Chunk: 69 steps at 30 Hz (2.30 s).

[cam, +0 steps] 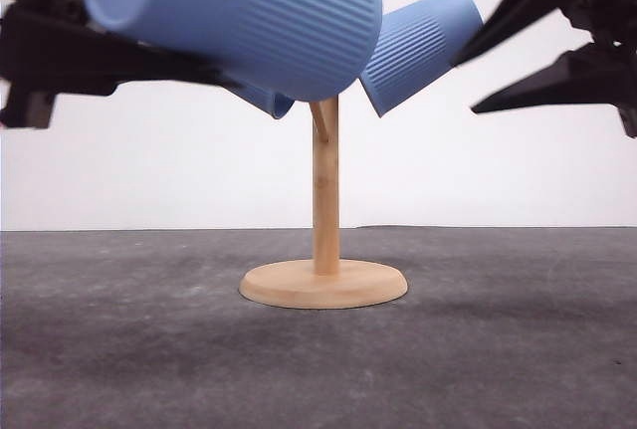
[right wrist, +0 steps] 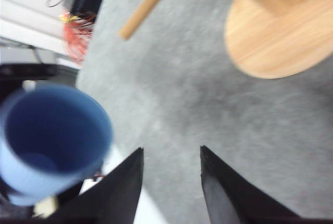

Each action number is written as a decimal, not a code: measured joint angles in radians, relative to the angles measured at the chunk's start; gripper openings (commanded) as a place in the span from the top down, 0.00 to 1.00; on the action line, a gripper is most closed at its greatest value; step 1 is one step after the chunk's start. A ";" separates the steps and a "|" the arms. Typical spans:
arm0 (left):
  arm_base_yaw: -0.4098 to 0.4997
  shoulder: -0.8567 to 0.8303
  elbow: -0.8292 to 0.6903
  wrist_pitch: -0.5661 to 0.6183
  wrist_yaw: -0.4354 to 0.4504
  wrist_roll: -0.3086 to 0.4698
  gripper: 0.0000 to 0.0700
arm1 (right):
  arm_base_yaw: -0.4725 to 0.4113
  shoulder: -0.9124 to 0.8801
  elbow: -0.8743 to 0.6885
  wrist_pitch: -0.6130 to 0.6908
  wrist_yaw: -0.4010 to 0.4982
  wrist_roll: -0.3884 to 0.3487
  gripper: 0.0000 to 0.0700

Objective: Place three cups

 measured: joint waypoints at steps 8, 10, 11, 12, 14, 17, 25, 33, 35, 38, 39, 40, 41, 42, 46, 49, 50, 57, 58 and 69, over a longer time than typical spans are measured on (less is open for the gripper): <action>0.007 0.039 0.000 0.228 -0.103 -0.298 0.51 | -0.003 0.000 0.000 -0.001 0.018 -0.058 0.69; 0.008 0.071 0.000 0.245 -0.102 -0.350 0.51 | -0.003 0.000 0.000 -0.001 0.018 -0.065 0.69; 0.008 0.086 0.000 0.255 -0.102 -0.370 0.51 | -0.003 0.000 0.000 -0.001 0.018 -0.069 0.69; 0.009 0.105 0.000 0.272 -0.101 -0.392 0.51 | -0.003 0.000 0.000 -0.001 0.018 -0.071 0.69; 0.011 0.139 0.000 0.317 -0.102 -0.428 0.51 | -0.003 0.000 0.000 -0.001 0.018 -0.077 0.69; 0.020 0.191 0.000 0.405 -0.103 -0.489 0.51 | -0.003 0.000 0.000 -0.001 0.018 -0.084 0.69; 0.066 0.332 0.000 0.565 -0.112 -0.635 0.51 | -0.003 0.000 0.000 -0.001 0.018 -0.089 0.69; 0.109 0.405 0.001 0.678 -0.133 -0.713 0.50 | -0.003 0.000 0.000 -0.002 0.033 -0.095 0.69; 0.112 0.431 0.006 0.681 -0.135 -0.725 0.49 | -0.003 0.000 0.000 -0.002 0.045 -0.095 0.69; 0.112 0.443 0.007 0.682 -0.131 -0.732 0.39 | -0.003 0.000 0.000 -0.001 0.047 -0.096 0.69; 0.113 0.443 0.007 0.683 -0.130 -0.733 0.33 | -0.003 0.000 0.000 -0.001 0.047 -0.096 0.69; 0.114 0.443 0.007 0.683 -0.129 -0.735 0.26 | -0.003 0.000 0.000 -0.001 0.047 -0.096 0.69; 0.115 0.443 0.007 0.684 -0.129 -0.736 0.22 | -0.003 0.000 0.000 -0.001 0.047 -0.096 0.69; 0.115 0.443 0.008 0.684 -0.128 -0.736 0.19 | -0.003 0.000 0.000 -0.001 0.047 -0.096 0.69; 0.115 0.443 0.008 0.687 -0.120 -0.738 0.19 | -0.003 0.000 0.000 -0.002 0.047 -0.096 0.69; 0.115 0.443 0.008 0.715 -0.093 -0.743 0.19 | -0.003 0.000 0.000 -0.002 0.047 -0.096 0.69; 0.115 0.443 0.008 0.727 -0.081 -0.747 0.19 | -0.003 0.000 0.000 -0.003 0.047 -0.096 0.69; 0.116 0.443 0.008 0.760 -0.024 -0.761 0.19 | -0.003 0.000 0.000 -0.019 0.047 -0.096 0.69; 0.117 0.443 0.008 0.760 -0.015 -0.761 0.19 | -0.003 0.000 0.000 -0.021 0.047 -0.096 0.69; 0.117 0.443 0.008 0.708 0.070 -0.740 0.19 | -0.003 0.000 0.000 -0.022 0.047 -0.096 0.69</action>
